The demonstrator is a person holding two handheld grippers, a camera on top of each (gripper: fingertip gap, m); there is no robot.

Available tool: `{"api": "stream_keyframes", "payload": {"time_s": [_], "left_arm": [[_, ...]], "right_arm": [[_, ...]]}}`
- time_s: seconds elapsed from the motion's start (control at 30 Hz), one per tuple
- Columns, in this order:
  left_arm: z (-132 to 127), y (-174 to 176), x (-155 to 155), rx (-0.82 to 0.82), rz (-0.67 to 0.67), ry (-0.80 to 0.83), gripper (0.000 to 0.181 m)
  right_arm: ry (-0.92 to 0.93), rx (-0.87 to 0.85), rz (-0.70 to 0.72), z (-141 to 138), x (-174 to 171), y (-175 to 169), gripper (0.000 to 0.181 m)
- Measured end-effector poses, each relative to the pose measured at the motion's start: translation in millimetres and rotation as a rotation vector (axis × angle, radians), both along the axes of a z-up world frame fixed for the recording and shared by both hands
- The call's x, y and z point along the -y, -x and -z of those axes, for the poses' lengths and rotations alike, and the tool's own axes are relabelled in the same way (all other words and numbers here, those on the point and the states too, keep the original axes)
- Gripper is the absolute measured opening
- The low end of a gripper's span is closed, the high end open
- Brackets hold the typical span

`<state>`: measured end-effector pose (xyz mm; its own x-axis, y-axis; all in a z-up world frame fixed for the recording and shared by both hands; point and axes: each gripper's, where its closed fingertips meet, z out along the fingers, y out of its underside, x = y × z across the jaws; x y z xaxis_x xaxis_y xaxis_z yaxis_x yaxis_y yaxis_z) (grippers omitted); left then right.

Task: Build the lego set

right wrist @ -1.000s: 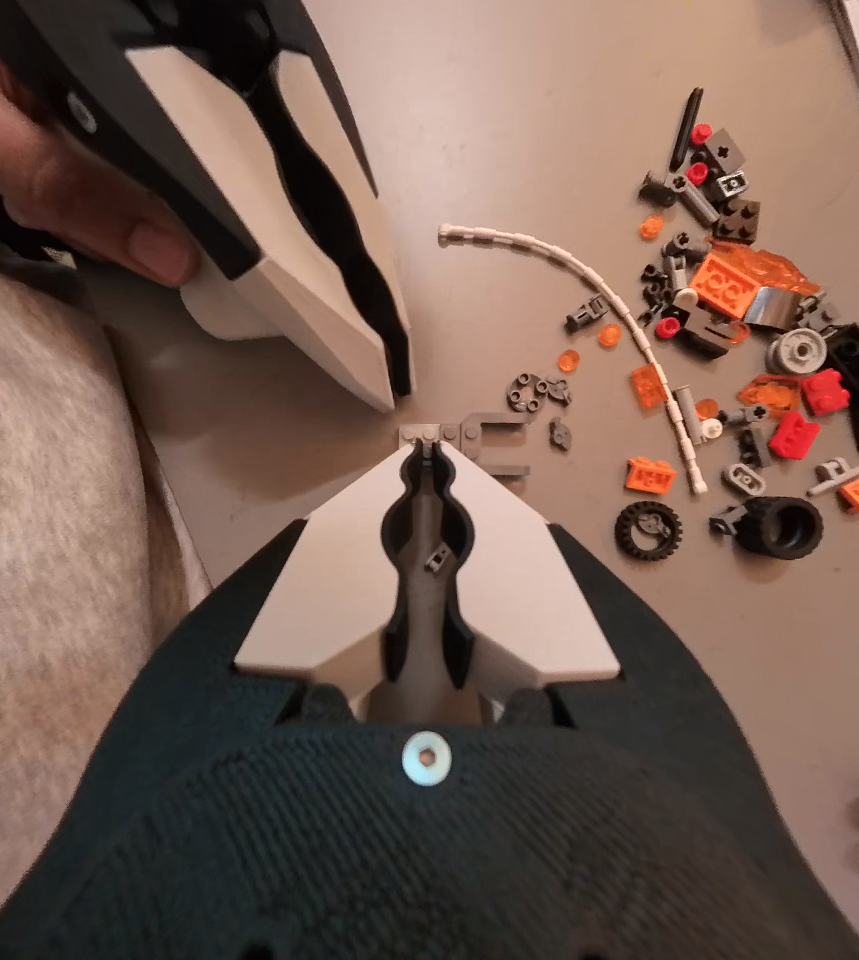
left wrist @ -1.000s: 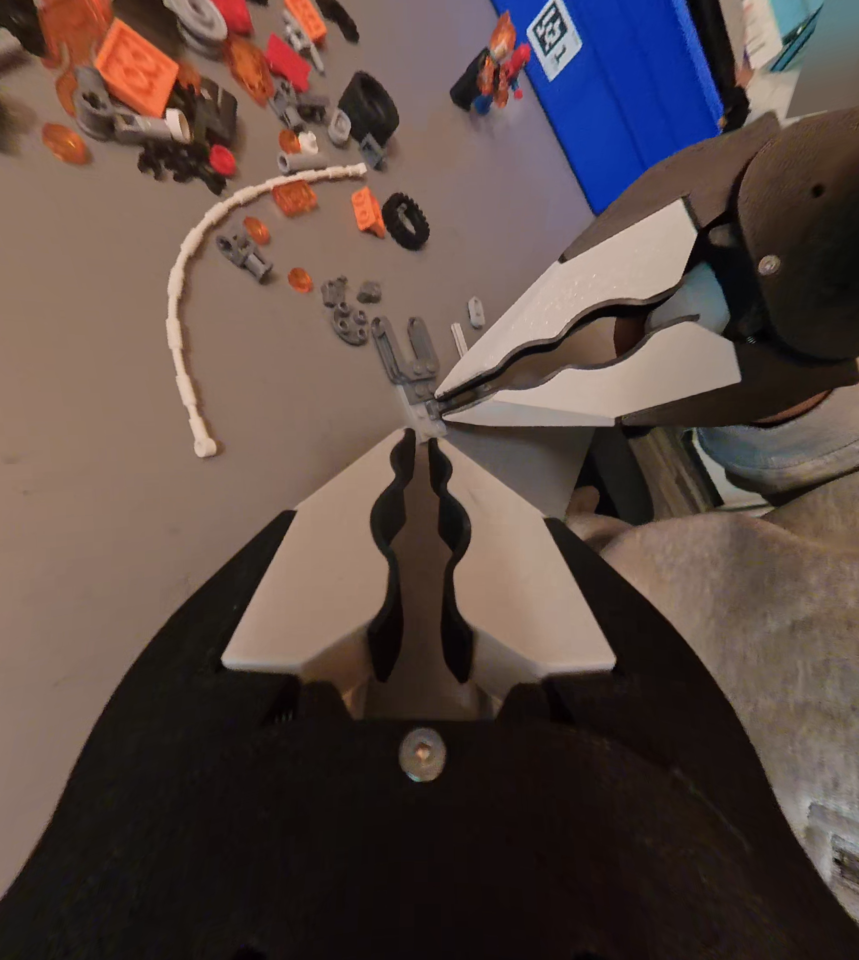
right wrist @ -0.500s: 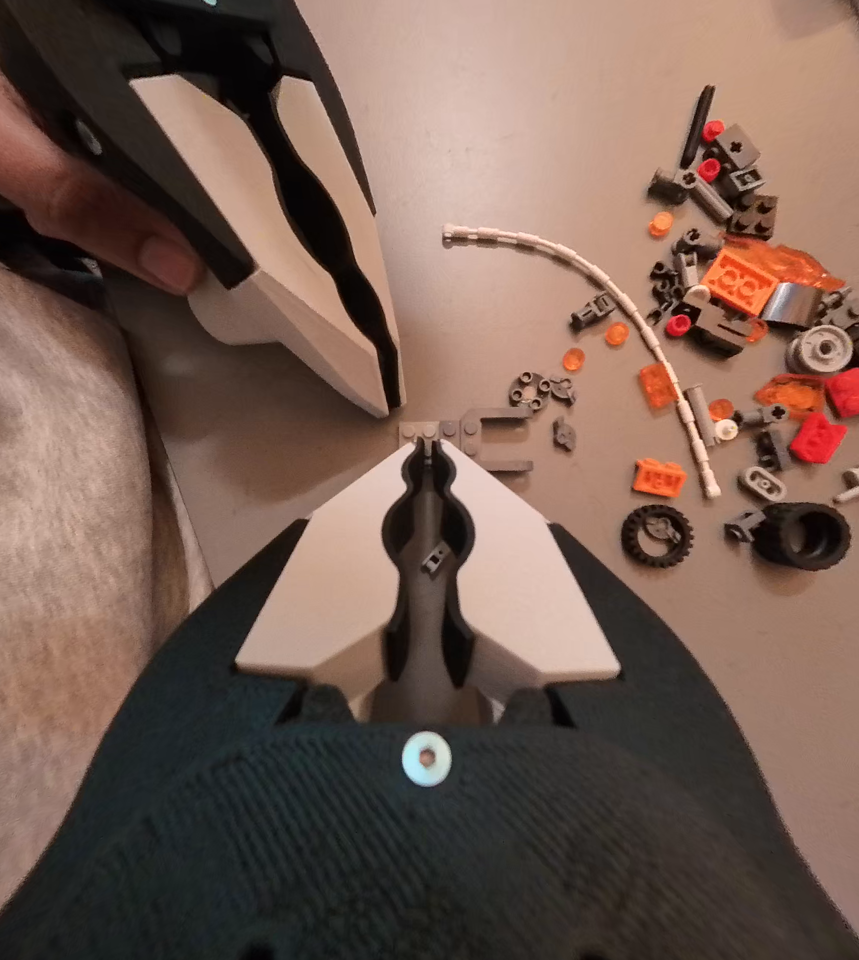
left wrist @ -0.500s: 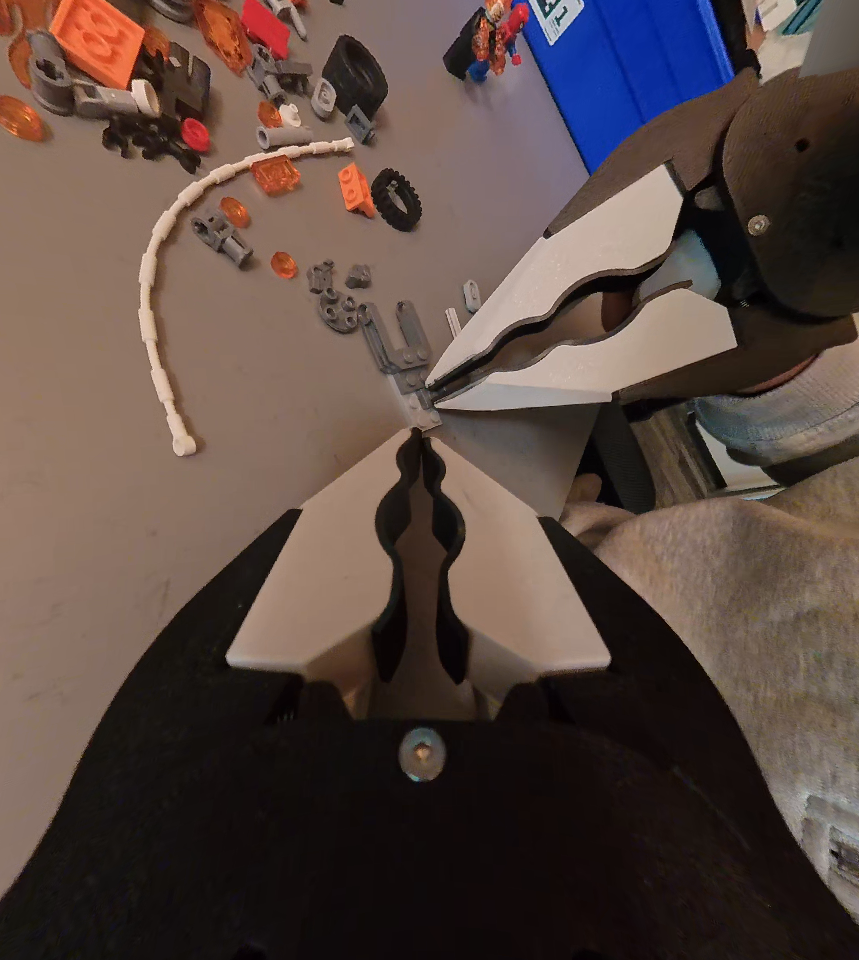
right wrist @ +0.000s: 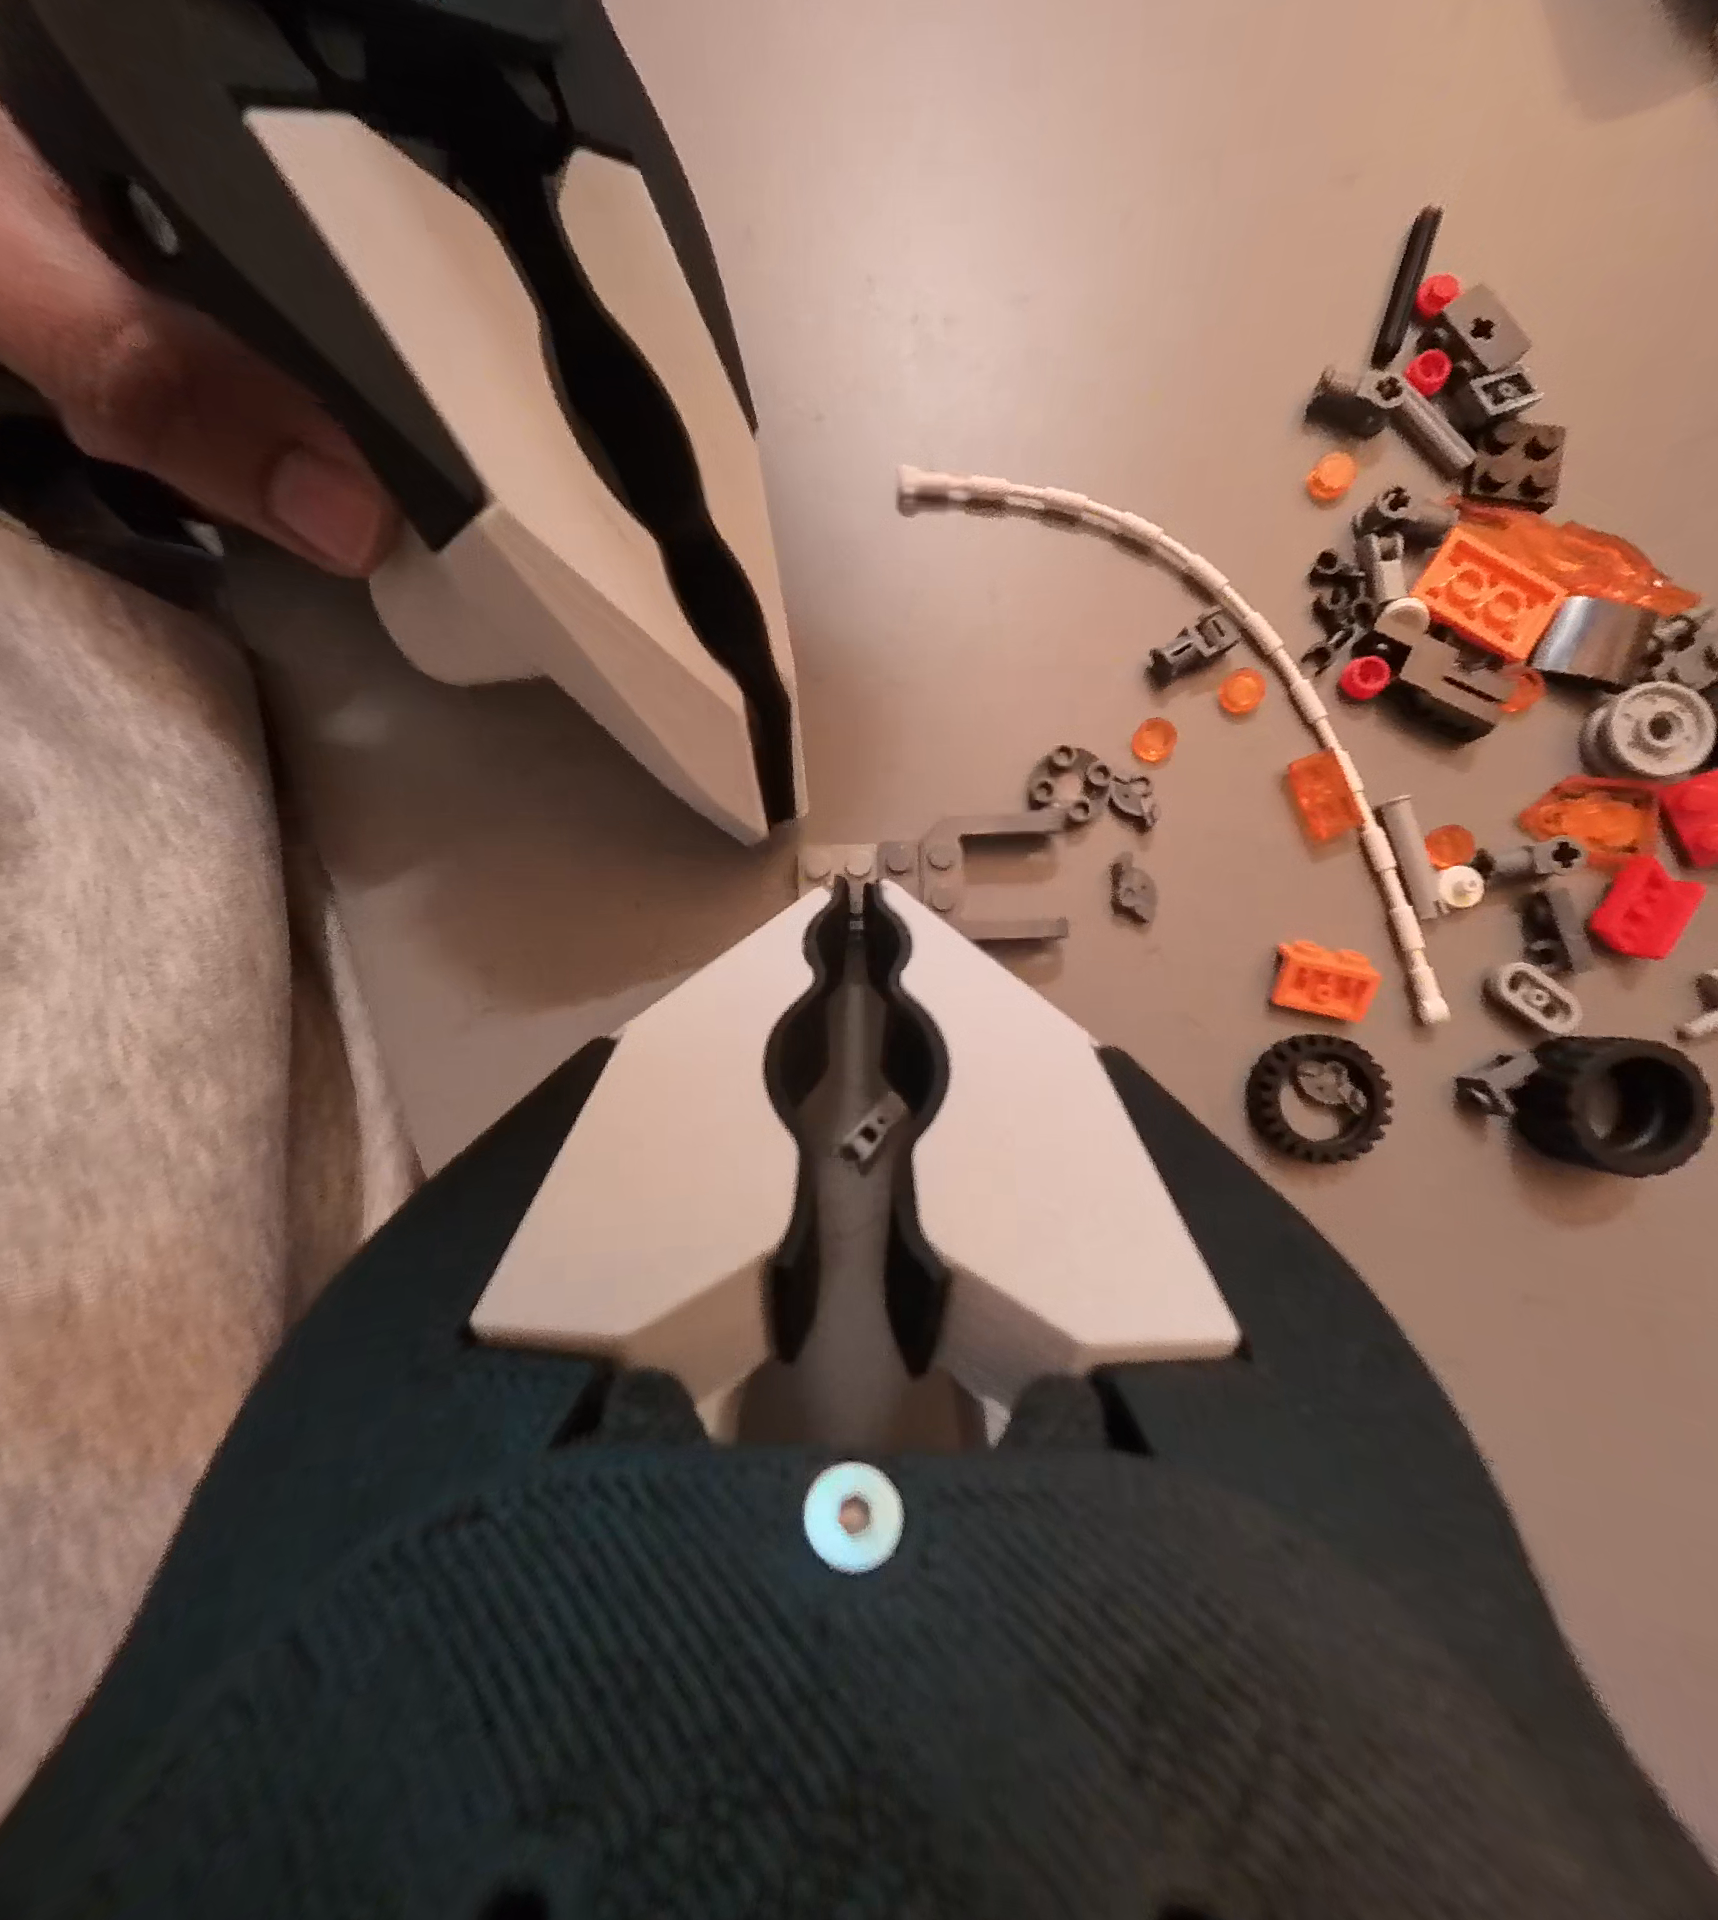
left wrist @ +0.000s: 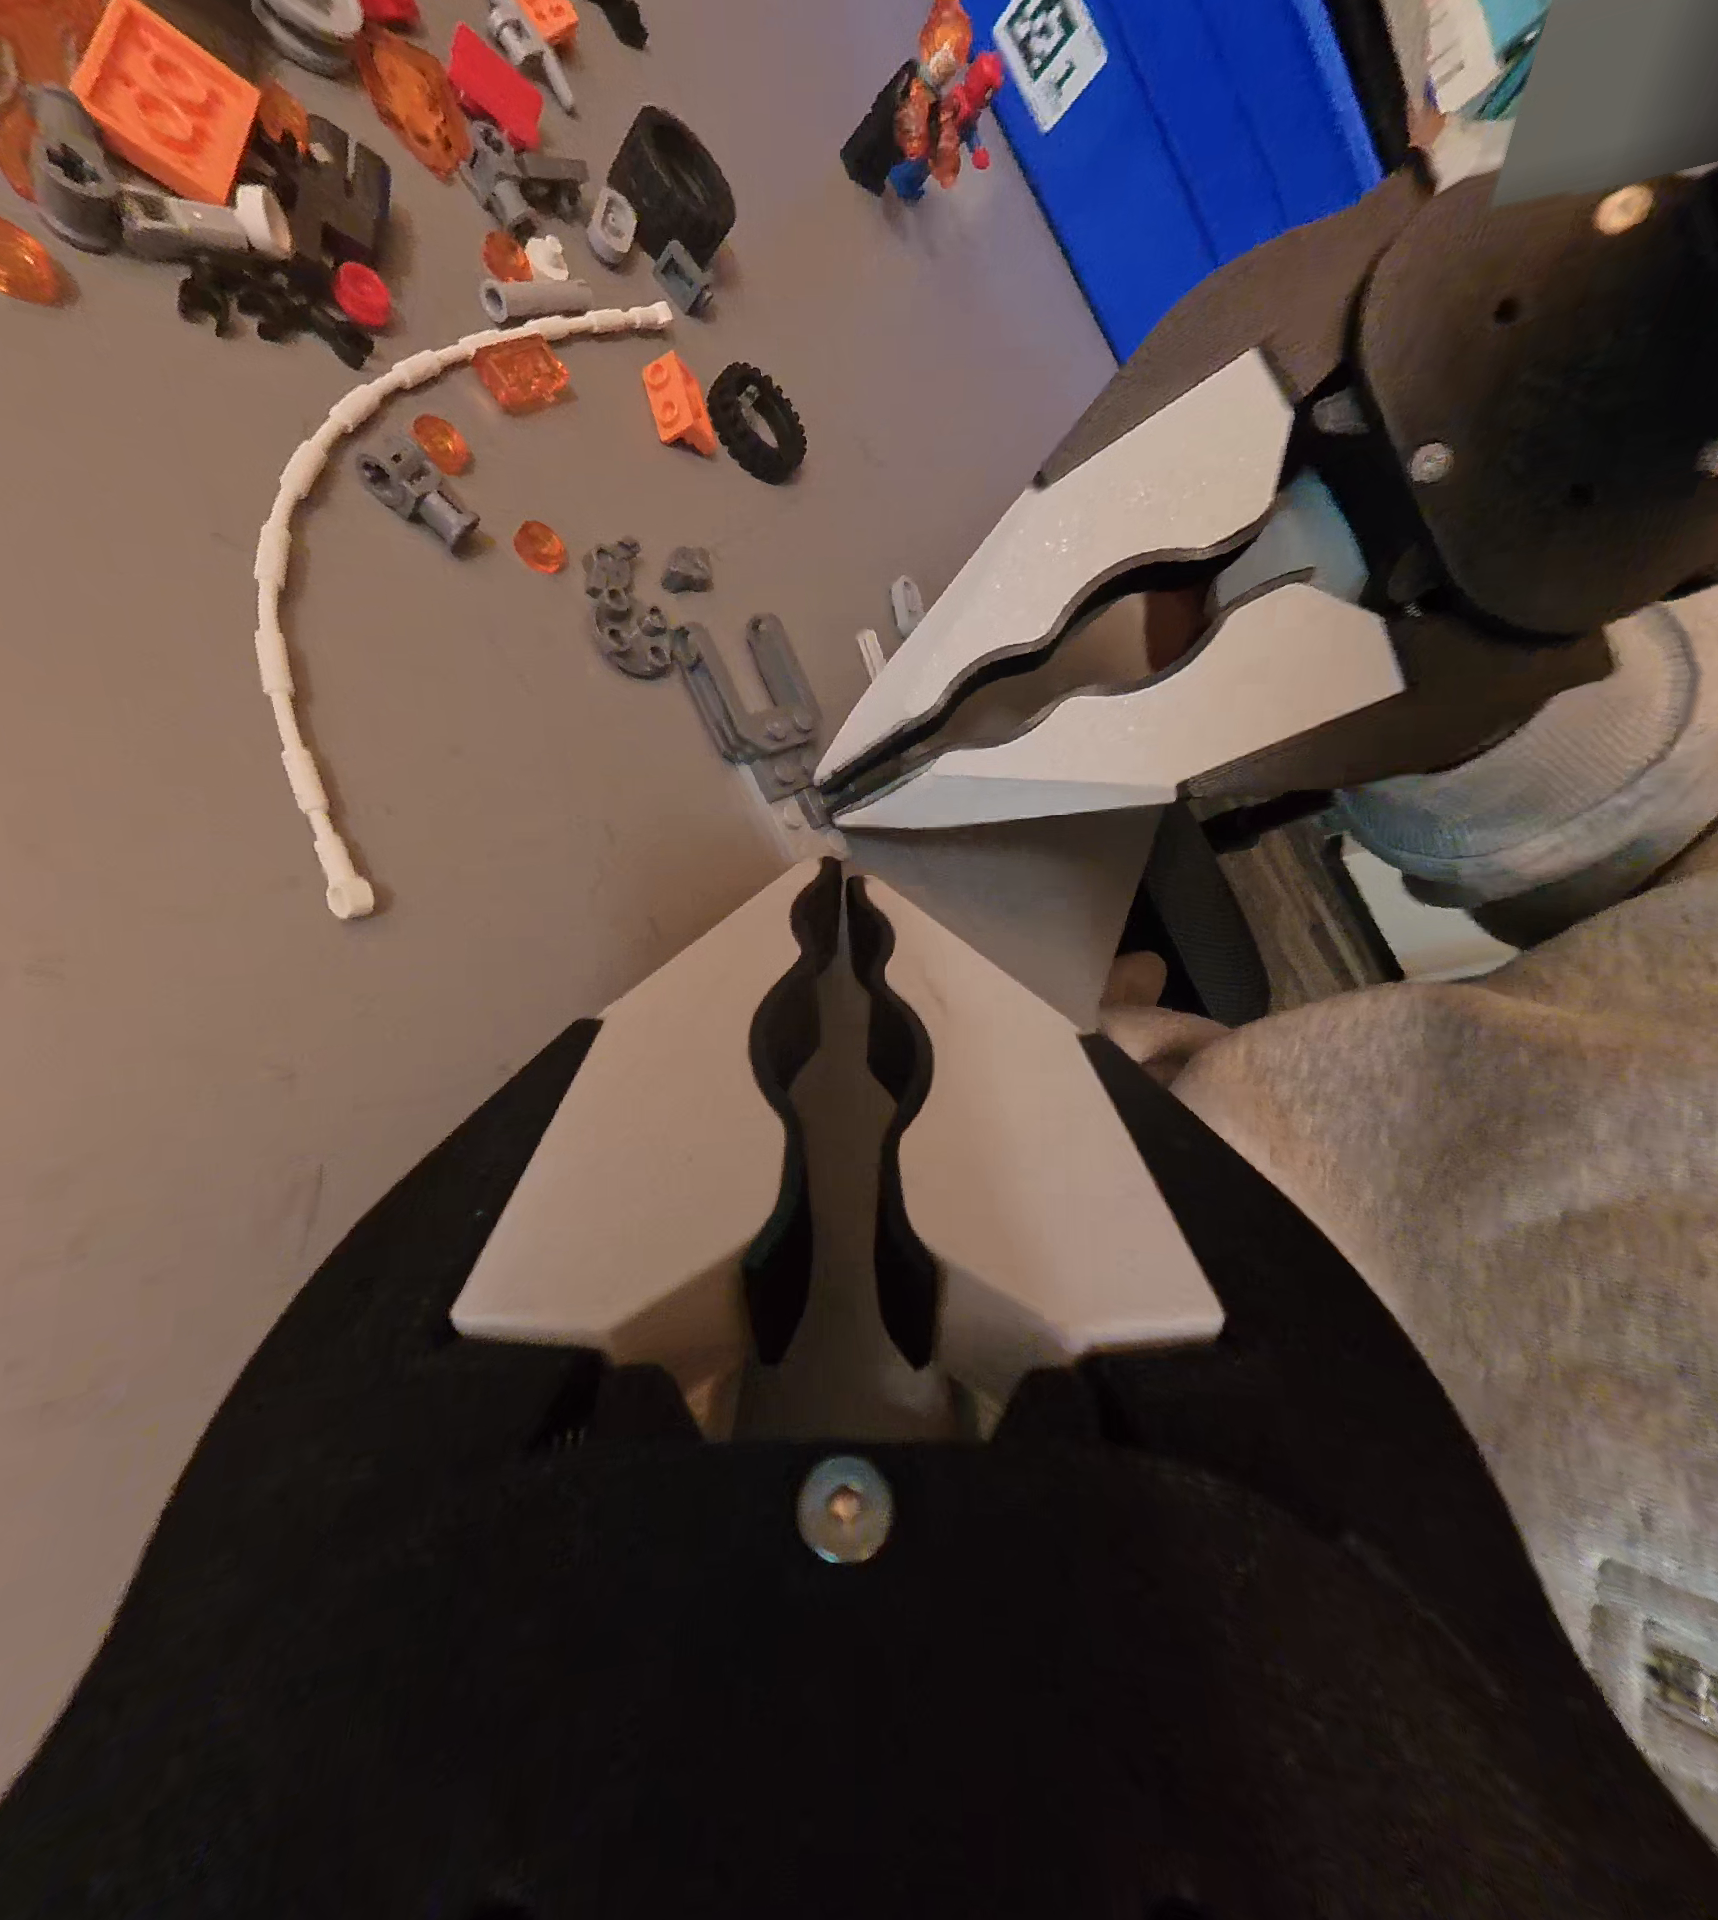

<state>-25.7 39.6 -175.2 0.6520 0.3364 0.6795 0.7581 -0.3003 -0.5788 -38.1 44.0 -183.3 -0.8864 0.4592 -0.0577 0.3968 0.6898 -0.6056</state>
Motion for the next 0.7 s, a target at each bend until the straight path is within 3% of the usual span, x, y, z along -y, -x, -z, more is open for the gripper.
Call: {"api": "stream_keyframes", "payload": {"time_s": [0.1, 0.17, 0.23, 0.5, 0.7], "left_arm": [[-8.6, 2.8, 2.1, 0.003, -0.019, -0.063, 0.0], [-10.8, 3.3, 2.3, 0.006, -0.02, -0.081, 0.0], [-11.4, 3.1, 2.1, 0.008, -0.017, -0.086, 0.0], [-19.1, 13.7, 3.4, -0.004, -0.062, -0.138, 0.0], [-9.0, 15.6, 1.6, -0.004, -0.072, -0.067, 0.0]], "right_arm": [[0.092, -0.028, 0.004, -1.6, 4.7, -3.6, 0.002], [0.131, -0.051, 0.014, -3.5, 5.6, -5.7, 0.018], [0.148, -0.091, 0.014, -7.2, 3.6, -8.1, 0.023], [0.26, -0.226, 0.083, -26.5, -18.5, -3.8, 0.024], [0.391, -0.258, 0.154, -39.1, -22.0, 5.4, 0.02]]}}
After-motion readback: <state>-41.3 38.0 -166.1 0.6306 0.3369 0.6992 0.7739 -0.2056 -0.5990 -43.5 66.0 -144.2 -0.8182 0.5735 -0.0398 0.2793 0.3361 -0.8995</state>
